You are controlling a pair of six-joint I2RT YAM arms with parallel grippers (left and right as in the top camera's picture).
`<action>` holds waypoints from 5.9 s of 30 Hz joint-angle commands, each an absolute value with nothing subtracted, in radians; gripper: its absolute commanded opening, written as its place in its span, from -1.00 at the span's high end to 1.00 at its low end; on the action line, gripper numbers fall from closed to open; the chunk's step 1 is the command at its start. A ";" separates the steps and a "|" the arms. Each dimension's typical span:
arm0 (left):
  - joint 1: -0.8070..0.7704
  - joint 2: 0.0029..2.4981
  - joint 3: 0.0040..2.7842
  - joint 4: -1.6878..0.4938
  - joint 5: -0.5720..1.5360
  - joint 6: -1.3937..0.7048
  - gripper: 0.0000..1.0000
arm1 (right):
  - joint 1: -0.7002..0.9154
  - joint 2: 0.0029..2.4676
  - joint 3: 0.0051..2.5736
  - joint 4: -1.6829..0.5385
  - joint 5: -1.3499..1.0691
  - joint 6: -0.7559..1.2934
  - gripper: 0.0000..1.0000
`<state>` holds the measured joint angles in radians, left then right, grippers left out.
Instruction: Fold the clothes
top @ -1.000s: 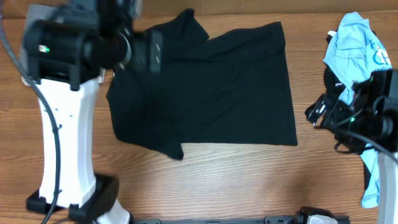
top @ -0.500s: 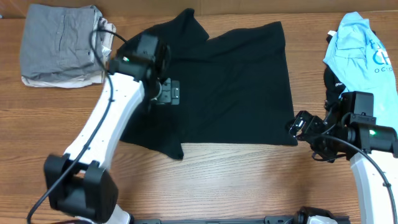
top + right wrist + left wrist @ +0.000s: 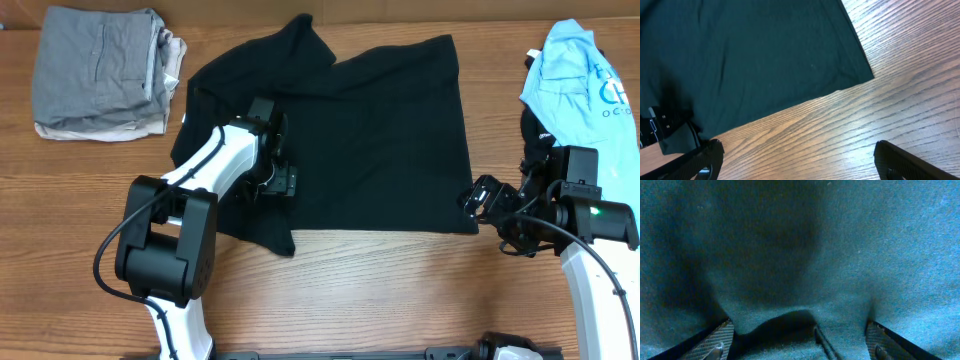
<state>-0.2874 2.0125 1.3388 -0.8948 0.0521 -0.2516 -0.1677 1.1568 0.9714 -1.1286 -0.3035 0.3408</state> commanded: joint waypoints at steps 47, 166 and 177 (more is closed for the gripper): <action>-0.253 2.069 1.422 -1.058 0.075 -0.180 0.19 | -0.163 1.265 0.966 -1.068 -0.279 0.332 -0.99; -0.112 1.663 1.353 -0.718 -0.235 -0.348 0.92 | -0.247 1.552 1.157 -0.912 -0.177 0.287 0.92; -0.123 1.774 1.308 -0.599 -0.229 -0.348 0.92 | -0.215 1.712 1.157 -0.765 -0.180 0.284 0.92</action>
<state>-0.1181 1.7309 1.3193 -0.6174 -0.2211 -0.3386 -0.2325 1.6821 1.1389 -0.7841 -0.1932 0.2874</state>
